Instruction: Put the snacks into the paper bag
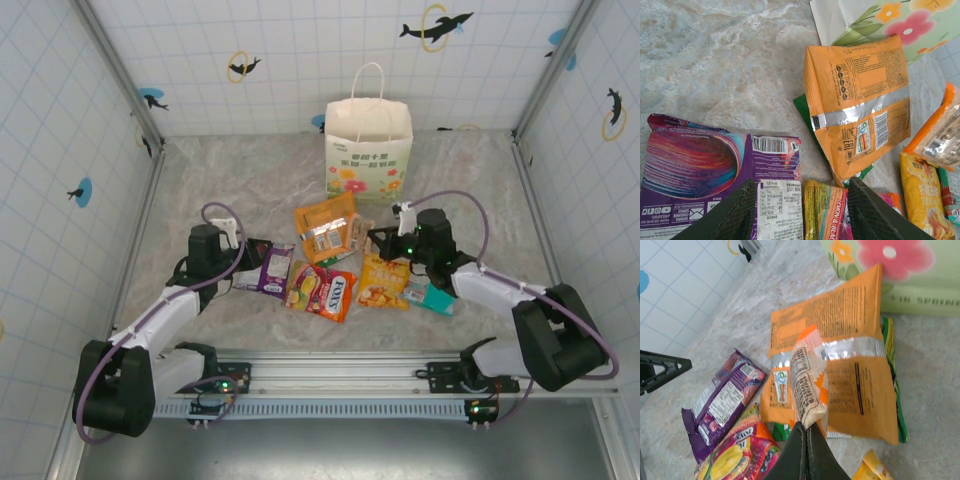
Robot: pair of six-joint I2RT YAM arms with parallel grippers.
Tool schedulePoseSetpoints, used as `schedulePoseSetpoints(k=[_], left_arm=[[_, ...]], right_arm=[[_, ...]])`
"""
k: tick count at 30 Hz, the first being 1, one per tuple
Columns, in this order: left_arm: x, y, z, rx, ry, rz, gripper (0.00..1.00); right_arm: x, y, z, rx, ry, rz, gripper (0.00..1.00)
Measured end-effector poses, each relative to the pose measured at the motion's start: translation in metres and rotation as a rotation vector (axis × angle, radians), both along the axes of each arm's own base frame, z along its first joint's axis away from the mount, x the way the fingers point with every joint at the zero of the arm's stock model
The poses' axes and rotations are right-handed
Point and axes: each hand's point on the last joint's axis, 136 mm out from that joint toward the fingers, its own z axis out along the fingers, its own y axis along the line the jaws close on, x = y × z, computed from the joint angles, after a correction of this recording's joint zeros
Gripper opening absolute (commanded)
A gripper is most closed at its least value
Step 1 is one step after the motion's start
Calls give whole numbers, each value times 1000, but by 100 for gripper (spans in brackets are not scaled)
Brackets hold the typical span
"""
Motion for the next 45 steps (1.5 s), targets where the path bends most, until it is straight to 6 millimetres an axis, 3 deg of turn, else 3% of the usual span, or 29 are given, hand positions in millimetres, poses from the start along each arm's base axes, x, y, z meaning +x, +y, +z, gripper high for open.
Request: schedulePoseSetpoints(k=[4, 15, 21, 29, 38, 45], left_arm=[[3, -2, 7, -3, -14, -3, 50], [23, -14, 46, -26, -93, -34, 50], [35, -22, 63, -31, -123, -57, 50], [54, -33, 79, -33, -147, -95, 49], [67, -44, 86, -34, -158, -136, 49], [73, -47, 80, -33, -141, -143, 49]], right_arm=[[11, 2, 42, -3, -106, -1, 0], [38, 11, 187, -32, -456, 23, 0], [58, 19, 239, -49, -582, 34, 0], [95, 15, 264, -75, -652, 22, 0], [160, -10, 286, -54, -717, -31, 0], [206, -18, 279, -6, -699, -33, 0]])
